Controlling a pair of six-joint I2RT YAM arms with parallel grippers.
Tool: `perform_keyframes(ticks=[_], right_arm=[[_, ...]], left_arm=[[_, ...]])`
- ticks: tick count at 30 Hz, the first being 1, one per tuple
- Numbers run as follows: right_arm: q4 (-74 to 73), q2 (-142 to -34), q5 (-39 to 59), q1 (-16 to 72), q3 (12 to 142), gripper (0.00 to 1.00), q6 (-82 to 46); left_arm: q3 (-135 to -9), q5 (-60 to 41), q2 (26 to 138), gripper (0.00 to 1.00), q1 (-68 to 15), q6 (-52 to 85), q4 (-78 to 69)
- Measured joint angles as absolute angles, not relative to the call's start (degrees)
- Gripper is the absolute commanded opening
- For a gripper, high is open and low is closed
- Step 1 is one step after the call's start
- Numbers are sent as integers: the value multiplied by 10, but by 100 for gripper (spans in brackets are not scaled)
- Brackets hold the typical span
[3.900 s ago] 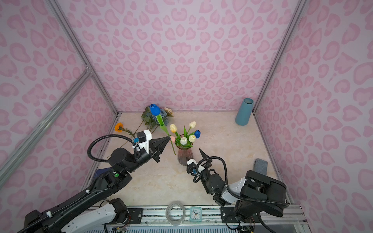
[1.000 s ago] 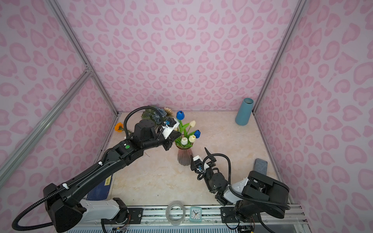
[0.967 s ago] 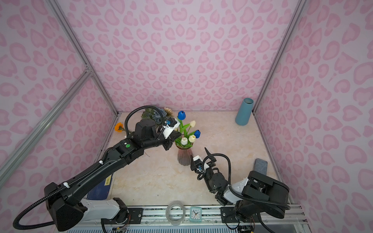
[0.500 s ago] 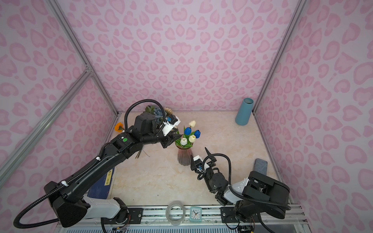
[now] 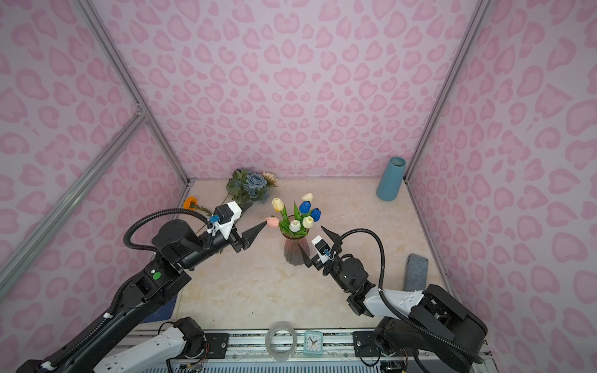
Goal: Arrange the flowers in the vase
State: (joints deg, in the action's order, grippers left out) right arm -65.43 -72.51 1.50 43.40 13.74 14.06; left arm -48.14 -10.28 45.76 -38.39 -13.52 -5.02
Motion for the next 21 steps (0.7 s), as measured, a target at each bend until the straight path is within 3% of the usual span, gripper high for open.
perform_keyframes(ticks=[5,13,21], right_arm=[[-636,-770,79,419,154,98,110],[-663,-862,116,419,210,96,91],[-696,-931,116,415,256,82,72]], left_arm=[[-291,-6,356,94,-377,-115,-168],[-140,74,319,99,-358,-79,-276],[-106,81,366,100,-352,-71,-316]])
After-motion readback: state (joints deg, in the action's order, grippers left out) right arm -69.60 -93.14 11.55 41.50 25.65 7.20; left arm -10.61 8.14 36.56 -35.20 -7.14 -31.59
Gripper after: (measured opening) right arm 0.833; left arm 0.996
